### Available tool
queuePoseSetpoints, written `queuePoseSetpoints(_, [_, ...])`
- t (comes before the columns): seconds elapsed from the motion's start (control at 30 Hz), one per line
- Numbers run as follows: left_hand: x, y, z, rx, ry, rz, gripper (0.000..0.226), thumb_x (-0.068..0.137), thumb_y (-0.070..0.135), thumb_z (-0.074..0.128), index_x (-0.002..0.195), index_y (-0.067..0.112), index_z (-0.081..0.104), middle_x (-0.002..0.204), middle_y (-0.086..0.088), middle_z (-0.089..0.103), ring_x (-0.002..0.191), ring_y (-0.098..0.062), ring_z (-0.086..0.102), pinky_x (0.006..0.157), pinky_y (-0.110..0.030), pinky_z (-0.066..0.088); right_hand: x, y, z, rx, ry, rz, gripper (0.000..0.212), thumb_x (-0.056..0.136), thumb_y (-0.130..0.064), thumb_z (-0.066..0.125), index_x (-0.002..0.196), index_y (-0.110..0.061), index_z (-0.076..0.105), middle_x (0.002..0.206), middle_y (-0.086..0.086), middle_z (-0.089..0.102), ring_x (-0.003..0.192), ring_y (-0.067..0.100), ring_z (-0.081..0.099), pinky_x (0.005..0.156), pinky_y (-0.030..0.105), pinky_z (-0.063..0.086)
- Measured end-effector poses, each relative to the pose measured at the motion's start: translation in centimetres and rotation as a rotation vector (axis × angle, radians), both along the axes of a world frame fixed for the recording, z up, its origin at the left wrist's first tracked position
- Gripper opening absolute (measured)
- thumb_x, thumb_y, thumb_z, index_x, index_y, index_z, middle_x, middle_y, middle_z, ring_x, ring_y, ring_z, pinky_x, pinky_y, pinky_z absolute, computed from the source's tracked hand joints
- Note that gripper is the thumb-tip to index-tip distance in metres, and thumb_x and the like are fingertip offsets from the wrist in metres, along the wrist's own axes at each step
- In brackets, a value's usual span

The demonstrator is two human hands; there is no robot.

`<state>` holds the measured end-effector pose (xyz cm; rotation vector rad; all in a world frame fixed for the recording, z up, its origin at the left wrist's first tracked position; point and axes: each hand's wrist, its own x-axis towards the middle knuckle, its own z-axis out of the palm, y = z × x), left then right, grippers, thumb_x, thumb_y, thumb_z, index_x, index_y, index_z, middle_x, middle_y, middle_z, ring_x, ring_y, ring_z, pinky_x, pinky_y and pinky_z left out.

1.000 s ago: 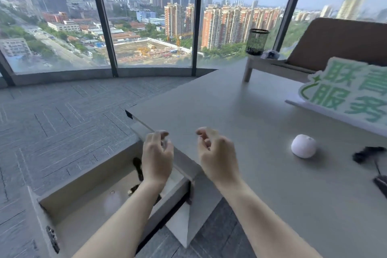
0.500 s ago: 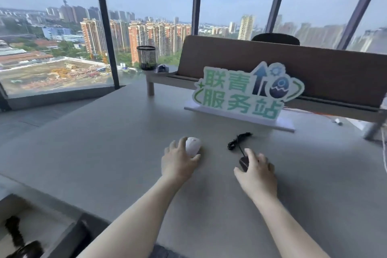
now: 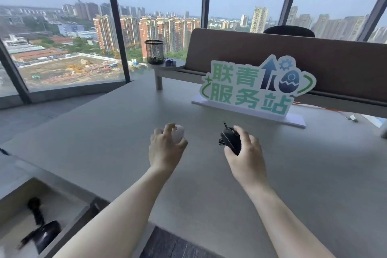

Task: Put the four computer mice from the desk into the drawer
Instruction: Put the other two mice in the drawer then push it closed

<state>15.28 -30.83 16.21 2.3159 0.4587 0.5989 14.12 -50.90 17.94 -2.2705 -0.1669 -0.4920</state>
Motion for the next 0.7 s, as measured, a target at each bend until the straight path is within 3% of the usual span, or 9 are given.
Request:
queuePoseSetpoints(0.1, [-4.9,5.3,1.1,-0.039,-0.079,0.087,0.045,0.078,0.035,0.061,0.121,0.03,0.053,0.111,-0.008,0.053,0.108,-0.028,0.052,0.08,-0.033,0.044,-2.7,5.1,2.9,0.105,-0.077,0.135,0.053,0.087,-0.022,0.064,0.136,-0.031,0.046,0.129,0.005,0.051,0.117,0.019,0.049,0.09,0.024,0.039])
queuePoseSetpoints(0.2, [-10.0,10.6,1.5,-0.057,-0.105,0.174,0.048,0.08,0.032,0.061,0.126,0.025,0.052,0.114,-0.01,0.053,0.105,-0.027,0.051,0.08,-0.031,0.038,-5.0,10.1,4.9,0.198,-0.125,0.261,0.051,0.088,-0.022,0.064,0.135,-0.03,0.047,0.13,0.002,0.052,0.102,0.003,0.045,0.077,0.004,0.033])
queuePoseSetpoints(0.3, [-16.3,17.0,1.2,-0.036,-0.057,0.325,0.046,0.083,0.034,0.058,0.128,0.024,0.049,0.118,-0.013,0.053,0.095,-0.025,0.051,0.076,-0.031,0.036,-8.2,16.4,5.9,0.264,-0.107,0.427,0.05,0.088,-0.022,0.065,0.134,-0.031,0.048,0.126,0.002,0.054,0.095,0.002,0.046,0.07,-0.001,0.032])
queuePoseSetpoints(0.4, [-22.4,23.3,-0.6,-0.066,0.048,0.484,0.047,0.085,0.035,0.055,0.129,0.021,0.046,0.122,-0.018,0.053,0.106,-0.034,0.054,0.078,-0.034,0.039,-11.9,22.8,5.2,0.307,-0.034,0.579,0.048,0.088,-0.022,0.066,0.131,-0.033,0.049,0.119,-0.003,0.054,0.086,-0.005,0.049,0.071,-0.006,0.032])
queuePoseSetpoints(0.5, [-27.7,28.5,-3.2,-0.101,0.2,0.621,0.051,0.084,0.035,0.051,0.132,0.02,0.042,0.125,-0.019,0.052,0.111,-0.037,0.052,0.084,-0.04,0.042,-15.6,28.8,3.0,0.296,0.084,0.728,0.045,0.088,-0.023,0.066,0.129,-0.035,0.049,0.115,-0.008,0.051,0.095,0.0,0.048,0.083,0.003,0.035])
queuePoseSetpoints(0.57, [-30.3,31.3,-5.1,-0.129,0.314,0.679,0.054,0.083,0.034,0.05,0.135,0.021,0.039,0.125,-0.021,0.049,0.112,-0.04,0.051,0.087,-0.042,0.043,-17.6,32.3,0.7,0.273,0.175,0.806,0.046,0.088,-0.023,0.066,0.129,-0.034,0.049,0.116,-0.009,0.051,0.104,0.005,0.047,0.093,0.021,0.038])
queuePoseSetpoints(0.7, [-32.6,35.0,-8.7,-0.15,0.507,0.702,0.062,0.082,0.034,0.051,0.14,0.021,0.033,0.131,-0.024,0.042,0.115,-0.043,0.05,0.093,-0.045,0.045,-20.6,38.3,-4.5,0.136,0.376,0.876,0.052,0.09,-0.024,0.061,0.138,-0.034,0.042,0.118,-0.002,0.044,0.108,0.013,0.048,0.092,0.025,0.035])
